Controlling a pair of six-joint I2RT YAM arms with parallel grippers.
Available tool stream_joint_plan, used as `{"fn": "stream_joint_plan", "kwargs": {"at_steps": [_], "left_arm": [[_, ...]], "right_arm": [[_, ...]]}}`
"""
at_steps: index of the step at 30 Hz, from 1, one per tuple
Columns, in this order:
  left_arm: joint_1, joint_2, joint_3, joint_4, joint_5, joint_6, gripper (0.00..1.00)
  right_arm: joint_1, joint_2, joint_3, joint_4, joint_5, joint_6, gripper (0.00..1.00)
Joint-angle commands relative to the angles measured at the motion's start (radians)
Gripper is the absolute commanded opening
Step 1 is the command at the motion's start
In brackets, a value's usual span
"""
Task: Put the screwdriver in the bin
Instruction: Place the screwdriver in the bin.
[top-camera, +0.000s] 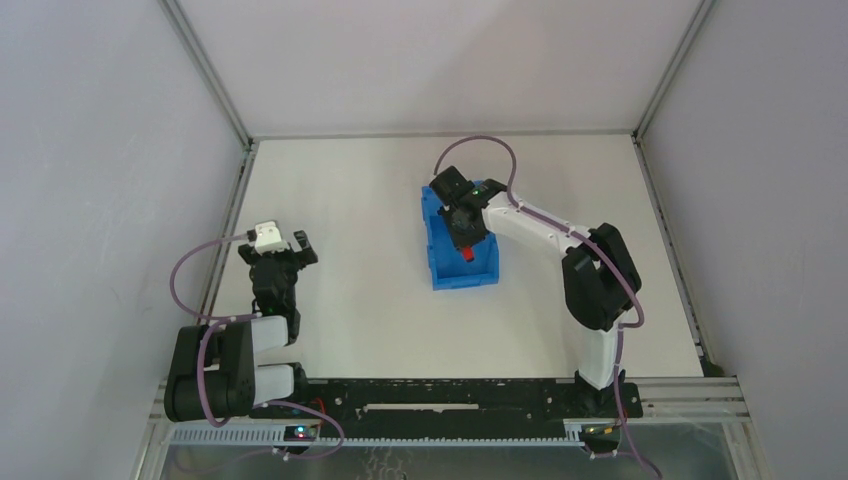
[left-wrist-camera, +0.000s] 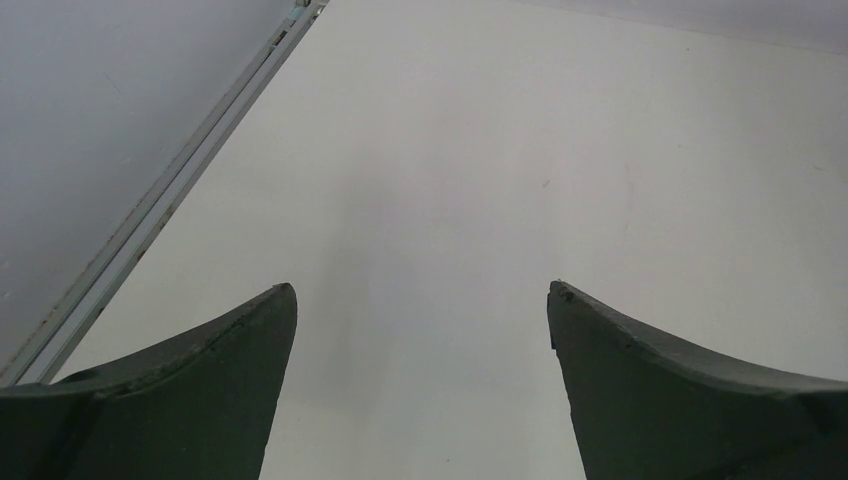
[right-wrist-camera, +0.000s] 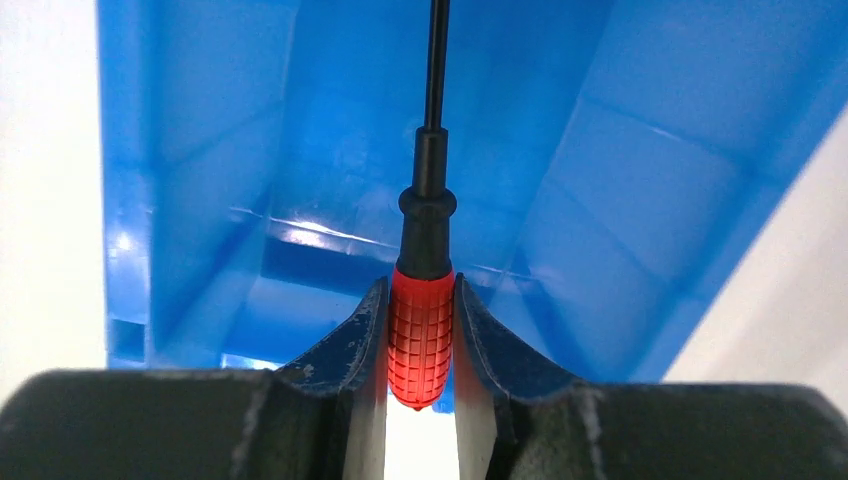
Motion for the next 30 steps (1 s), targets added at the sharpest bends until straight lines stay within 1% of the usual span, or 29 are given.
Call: {"fn": "stream_joint_plan", "kwargs": {"at_steps": [1,3,8,17,22,26,30], "left_arm": [[-0.007,-0.009,0.041,0.029,-0.010,0.016,1.00],[-0.007,-0.011,0.042,0.029,-0.012,0.016,1.00],[-0.006,-0.011,0.041,0.028,-0.011,0.016,1.00],[-0.007,-0.010,0.041,0.028,-0.011,0.016,1.00],[-0.007,-0.010,0.041,0.029,-0.011,0.017,1.00],[-0.007,-0.010,0.041,0.028,-0.010,0.016,1.00],[-0.007,-0.011,0.041,0.029,-0.010,0.016,1.00]], "right_arm": [[0.014,-0.027,-0.045,0.095,-0.028,-0.097,0.03],[0.015,-0.020,-0.056,0.115,-0.040,-0.142,0.04],[0.015,0.005,-0.067,0.136,-0.034,-0.192,0.06],[0.012,0.039,-0.099,0.168,-0.025,-0.201,0.11],[0.013,0.054,-0.097,0.175,-0.023,-0.194,0.21],[0.012,0.051,-0.096,0.173,-0.019,-0.187,0.34],[0.012,0.045,-0.087,0.159,-0.007,-0.169,0.43]]}}
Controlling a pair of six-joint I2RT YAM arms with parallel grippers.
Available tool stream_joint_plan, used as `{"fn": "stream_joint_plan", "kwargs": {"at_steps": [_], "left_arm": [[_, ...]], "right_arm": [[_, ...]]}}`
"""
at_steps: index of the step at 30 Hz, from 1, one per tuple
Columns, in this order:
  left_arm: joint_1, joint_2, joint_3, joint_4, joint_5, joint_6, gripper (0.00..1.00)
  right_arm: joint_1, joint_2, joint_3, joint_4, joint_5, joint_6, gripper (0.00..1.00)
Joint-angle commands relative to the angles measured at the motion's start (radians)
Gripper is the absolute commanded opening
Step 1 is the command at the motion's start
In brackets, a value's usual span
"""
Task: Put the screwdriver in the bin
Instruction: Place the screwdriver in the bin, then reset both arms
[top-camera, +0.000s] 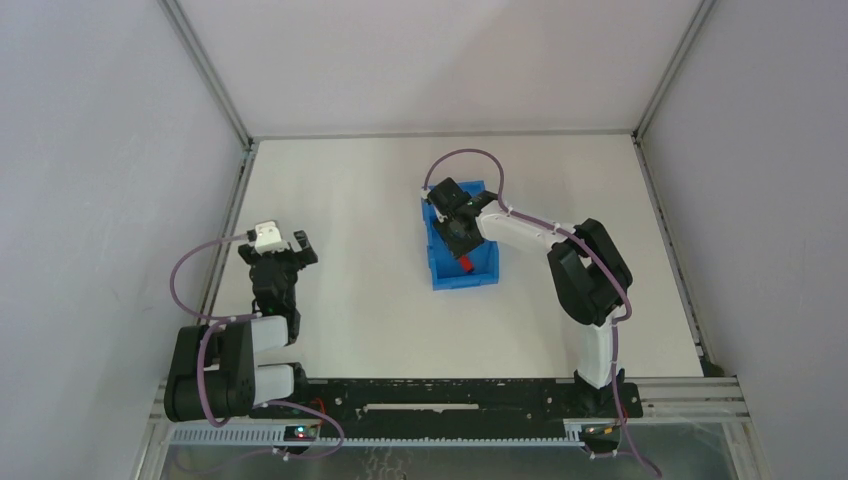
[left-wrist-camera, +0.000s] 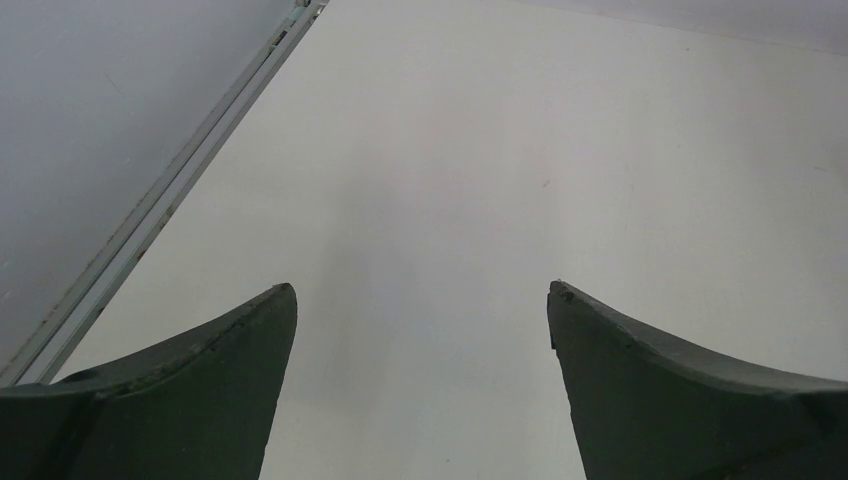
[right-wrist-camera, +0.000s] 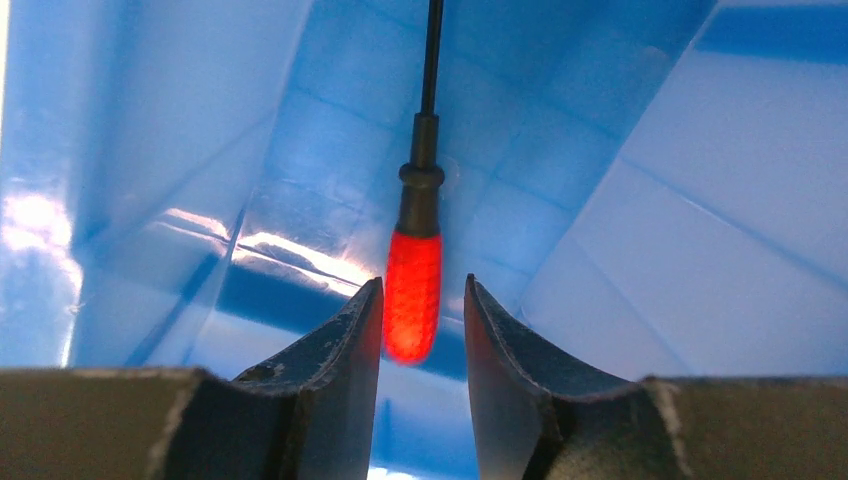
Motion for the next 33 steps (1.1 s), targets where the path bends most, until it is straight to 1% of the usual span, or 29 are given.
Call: {"fn": "stream_joint_plan", "kwargs": {"at_steps": [1,3,12,18,19,21,22,23,24,28,33], "left_arm": [[-0.007,-0.010,0.041,0.029,-0.010,0.016,1.00],[-0.007,-0.010,0.041,0.029,-0.010,0.016,1.00],[-0.007,-0.011,0.041,0.029,-0.011,0.016,1.00],[-0.007,-0.010,0.041,0.028,-0.011,0.016,1.00],[-0.007,-0.010,0.041,0.029,-0.011,0.016,1.00],[-0.007,-0.011,0.041,0.029,-0.011,0.016,1.00],[-0.007,-0.011,0.041,0.028,-0.011,0.016,1.00],[-0.007,-0.012,0.042,0.029,-0.011,0.016,1.00],[-0.007,-0.010,0.041,0.028,-0.011,0.016,1.00],[-0.007,-0.011,0.042,0.028,-0.011,0.016,1.00],[-0.006,-0.010,0.041,0.029,-0.011,0.016,1.00]], "right_arm": [[0.007,-0.012,0.015,0.008,0.021,0.017,0.45],[0.007,-0.018,0.024,-0.001,0.024,0.023,0.47],[0.013,-0.088,0.043,-0.018,0.039,0.056,0.48],[0.023,-0.138,0.090,-0.060,0.057,0.104,0.54],[0.026,-0.147,0.100,-0.069,0.064,0.111,0.56],[0.031,-0.165,0.131,-0.095,0.093,0.131,0.65],[0.033,-0.170,0.145,-0.110,0.106,0.147,0.74],[0.032,-0.178,0.157,-0.119,0.118,0.164,0.93],[0.033,-0.184,0.167,-0.129,0.133,0.184,0.99],[0.032,-0.211,0.203,-0.157,0.170,0.262,1.00],[0.028,-0.229,0.258,-0.226,0.210,0.297,1.00]]}}
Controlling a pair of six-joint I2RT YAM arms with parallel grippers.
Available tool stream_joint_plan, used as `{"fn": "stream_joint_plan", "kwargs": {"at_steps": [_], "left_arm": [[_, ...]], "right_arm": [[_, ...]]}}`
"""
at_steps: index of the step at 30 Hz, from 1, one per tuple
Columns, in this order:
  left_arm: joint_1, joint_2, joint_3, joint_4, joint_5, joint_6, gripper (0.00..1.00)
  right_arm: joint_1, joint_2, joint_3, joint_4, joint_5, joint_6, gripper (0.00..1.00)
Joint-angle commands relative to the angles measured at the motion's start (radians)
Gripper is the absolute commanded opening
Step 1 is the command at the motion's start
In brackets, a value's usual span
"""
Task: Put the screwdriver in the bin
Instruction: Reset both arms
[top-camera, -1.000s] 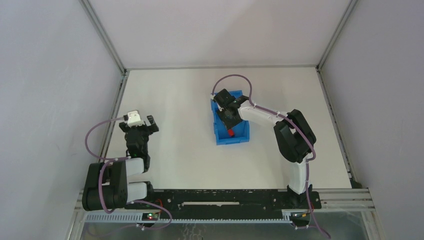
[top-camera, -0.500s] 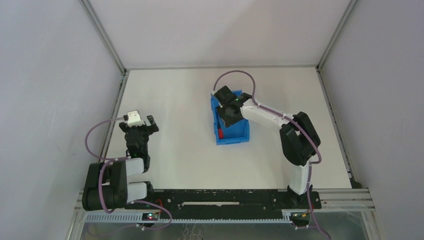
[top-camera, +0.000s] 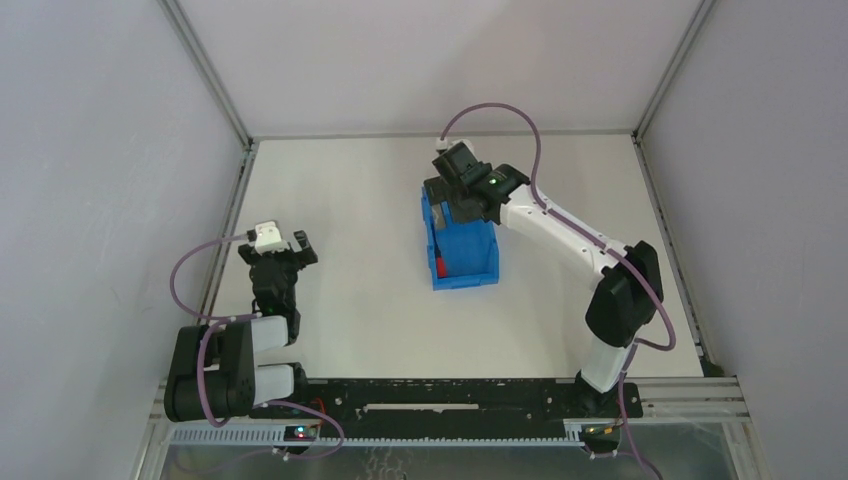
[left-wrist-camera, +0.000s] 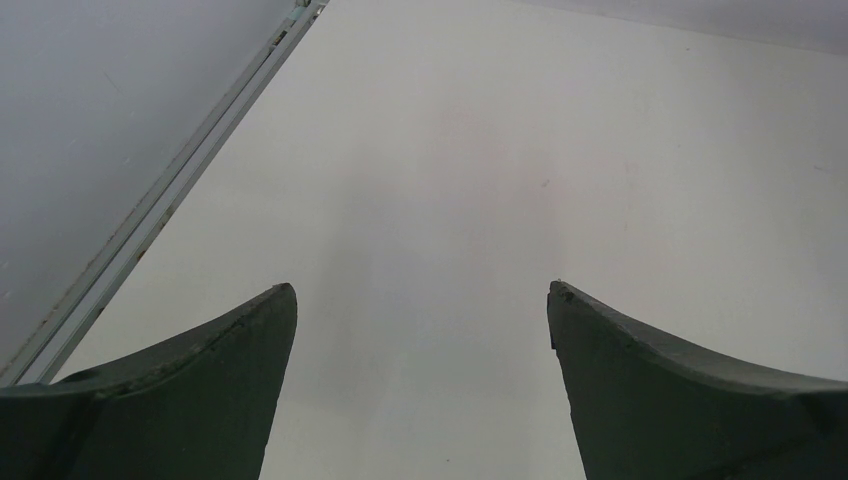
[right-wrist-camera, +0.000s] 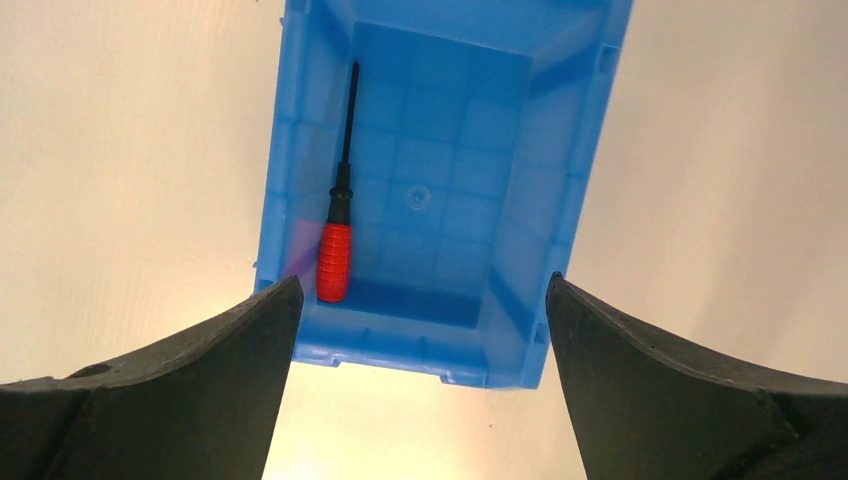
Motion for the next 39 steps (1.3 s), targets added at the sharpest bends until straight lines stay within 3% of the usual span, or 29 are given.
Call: {"fn": "stream_joint_plan", "kwargs": {"at_steps": [1,12,27,34,39], "left_arm": [[-0.007,-0.011,0.041,0.029,-0.012,0.016,1.00],[-0.007,-0.011,0.041,0.029,-0.011,0.016,1.00],[-0.007,-0.010,0.041,0.029,-0.011,0.017,1.00],[-0.007,-0.012,0.041,0.028,-0.011,0.016,1.00],[-0.006,-0.011,0.042,0.029,-0.011,0.016,1.00]], "right_arm": [[-0.001,-0.043,0.077,-0.095,0.073,0.069,1.00],[-0.138,-0.136,0.022,-0.180,0.008,0.022,1.00],[-0.537,-0.334,-0.186,-0.146,-0.160,-0.132,1.00],[-0.706,-0.408,-0.266,-0.088,-0.242,-0.131,1.00],[-0.721,-0.432,-0.282,-0.078,-0.221,-0.149,1.00]]}}
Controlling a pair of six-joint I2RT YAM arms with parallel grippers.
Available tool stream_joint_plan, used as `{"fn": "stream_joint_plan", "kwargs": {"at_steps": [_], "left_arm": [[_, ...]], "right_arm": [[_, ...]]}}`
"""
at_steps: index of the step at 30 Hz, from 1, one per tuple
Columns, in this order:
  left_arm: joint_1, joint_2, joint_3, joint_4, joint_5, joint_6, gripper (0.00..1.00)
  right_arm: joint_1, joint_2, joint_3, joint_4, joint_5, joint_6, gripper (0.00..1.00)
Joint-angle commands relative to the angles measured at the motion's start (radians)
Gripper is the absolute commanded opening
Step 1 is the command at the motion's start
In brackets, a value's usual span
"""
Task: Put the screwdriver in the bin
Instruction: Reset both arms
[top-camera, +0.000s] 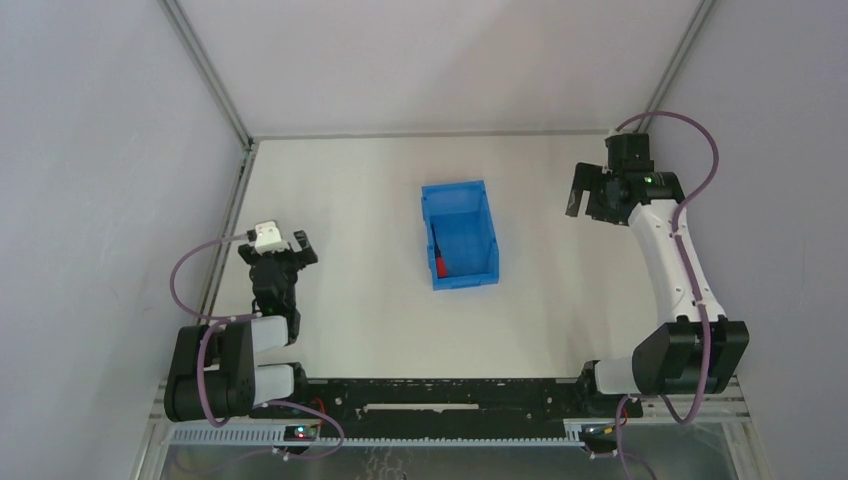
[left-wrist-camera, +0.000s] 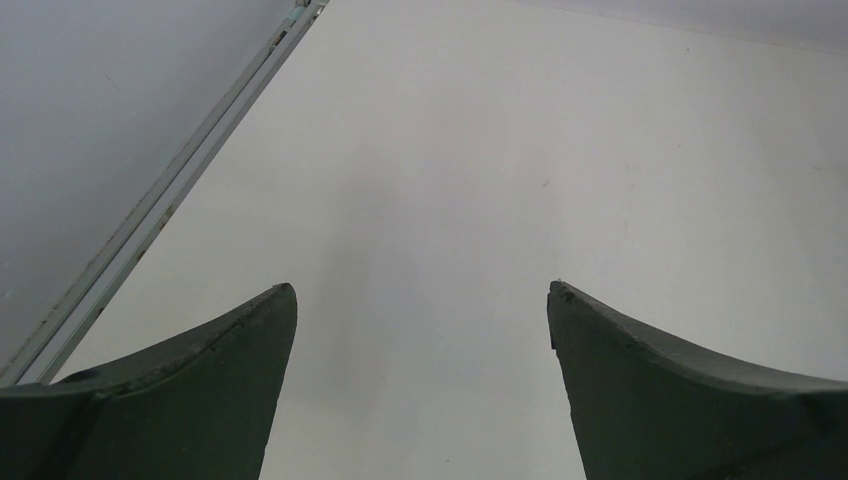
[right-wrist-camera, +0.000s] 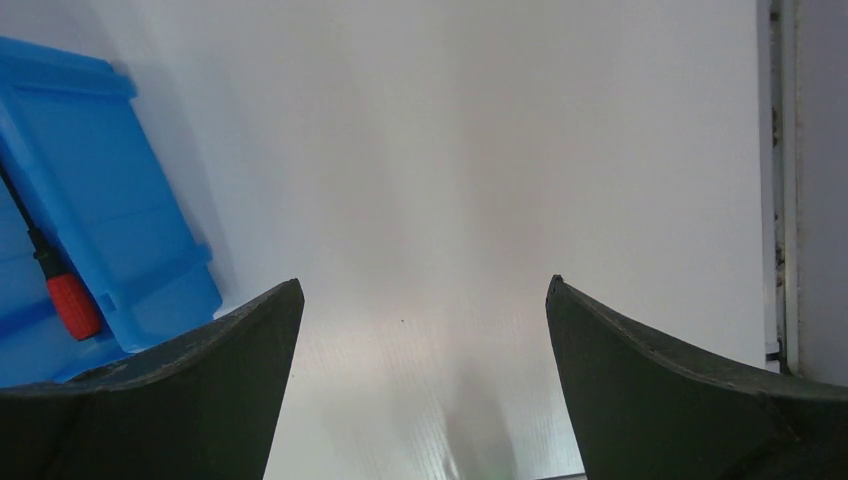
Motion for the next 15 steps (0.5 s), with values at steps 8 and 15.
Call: {"fn": "stream_joint_plan", "kwargs": {"at_steps": [8,15], "left_arm": [[-0.008,-0.010,0.041,0.028,-0.011,0.016,1.00],[-0.007,-0.010,0.041,0.028,-0.011,0.016,1.00]], "right_arm": [[-0.004,-0.049,-0.012,0.063,-0.002,-0.047,1.00],[-0.004,-0.062,-0.023,0.083,-0.018,-0.055,1.00]]}}
